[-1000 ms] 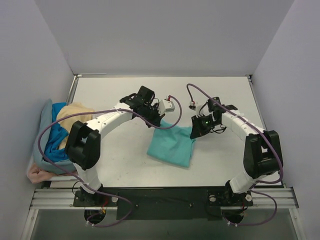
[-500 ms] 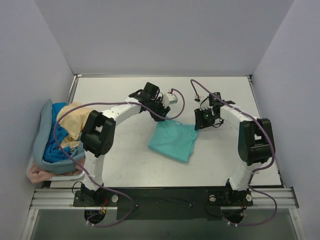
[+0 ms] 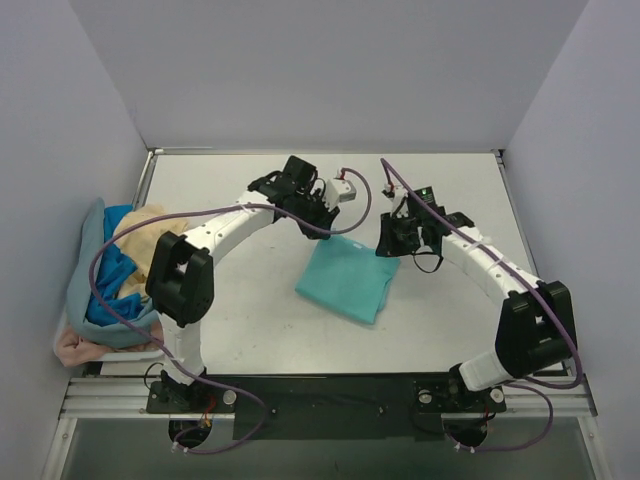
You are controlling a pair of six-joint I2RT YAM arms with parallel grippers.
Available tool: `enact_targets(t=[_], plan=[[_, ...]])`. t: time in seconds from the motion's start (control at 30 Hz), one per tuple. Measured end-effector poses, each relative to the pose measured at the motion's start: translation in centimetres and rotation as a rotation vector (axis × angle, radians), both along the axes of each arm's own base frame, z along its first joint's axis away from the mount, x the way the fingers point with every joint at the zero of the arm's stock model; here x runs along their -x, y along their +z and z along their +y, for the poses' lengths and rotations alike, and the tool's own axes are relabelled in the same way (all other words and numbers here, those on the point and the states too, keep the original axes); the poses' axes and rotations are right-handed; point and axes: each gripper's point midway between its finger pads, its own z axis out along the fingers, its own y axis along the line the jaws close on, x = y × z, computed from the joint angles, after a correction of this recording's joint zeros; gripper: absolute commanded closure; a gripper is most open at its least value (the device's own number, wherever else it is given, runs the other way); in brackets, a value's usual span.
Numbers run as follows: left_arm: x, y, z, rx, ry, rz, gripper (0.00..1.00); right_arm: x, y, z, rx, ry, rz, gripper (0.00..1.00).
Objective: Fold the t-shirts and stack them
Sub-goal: Smooth out wrinkles on the folded tshirt
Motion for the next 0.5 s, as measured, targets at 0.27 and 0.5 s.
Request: enact_targets(t=[0.27,0.5], plan=[[4.7,-3.6,-0.8,0.004,0.016,0.179,0.73,1.6,-6.0,0.2,-0.022,-0.178,0.226,1.00],[-0.4,-7.4,-1.7,0.020,0.152,0.152,0.73,-0.2,-9.9,-2.2,-0.026,-0.320,0.331,1.00]])
